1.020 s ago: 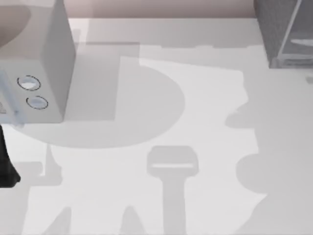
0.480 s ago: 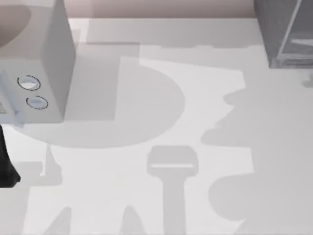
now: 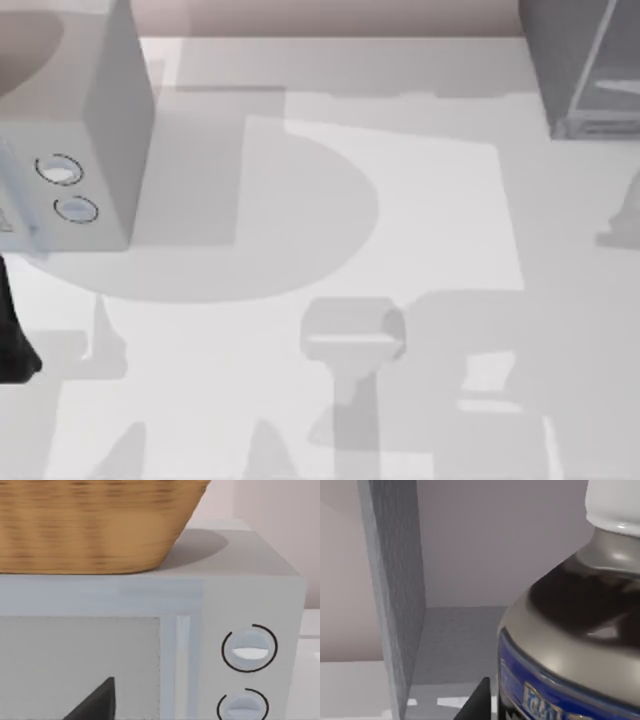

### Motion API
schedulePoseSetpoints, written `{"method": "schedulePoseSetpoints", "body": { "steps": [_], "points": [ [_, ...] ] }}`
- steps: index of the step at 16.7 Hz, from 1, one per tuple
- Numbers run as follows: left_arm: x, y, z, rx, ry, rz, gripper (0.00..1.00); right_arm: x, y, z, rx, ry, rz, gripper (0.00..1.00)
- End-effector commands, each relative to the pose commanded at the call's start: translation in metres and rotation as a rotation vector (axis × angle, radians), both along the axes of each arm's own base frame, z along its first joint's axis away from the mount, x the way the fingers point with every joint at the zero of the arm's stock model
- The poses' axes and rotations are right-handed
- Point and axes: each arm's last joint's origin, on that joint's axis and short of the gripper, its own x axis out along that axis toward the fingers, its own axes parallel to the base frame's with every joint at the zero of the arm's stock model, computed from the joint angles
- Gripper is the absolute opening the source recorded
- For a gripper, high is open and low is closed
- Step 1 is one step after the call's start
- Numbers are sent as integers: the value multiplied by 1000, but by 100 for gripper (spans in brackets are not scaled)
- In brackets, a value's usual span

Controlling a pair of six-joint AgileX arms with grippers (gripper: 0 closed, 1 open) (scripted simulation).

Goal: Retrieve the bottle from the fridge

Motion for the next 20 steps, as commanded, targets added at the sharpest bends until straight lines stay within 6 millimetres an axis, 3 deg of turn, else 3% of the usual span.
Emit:
{"method": "schedulePoseSetpoints", "body": {
  "steps": [5,8,13,20],
  "points": [
    [0,0,0,0,0,0,100,-76,25,-25,-1,-26,19,0],
    [0,0,0,0,0,0,100,-101,32,-48,-2,-47,33,0],
    [0,0,0,0,0,0,100,-113,37,-73,-5,-57,47,0],
    [0,0,0,0,0,0,100,-113,37,-74,-3,-57,46,0]
  ]
}}
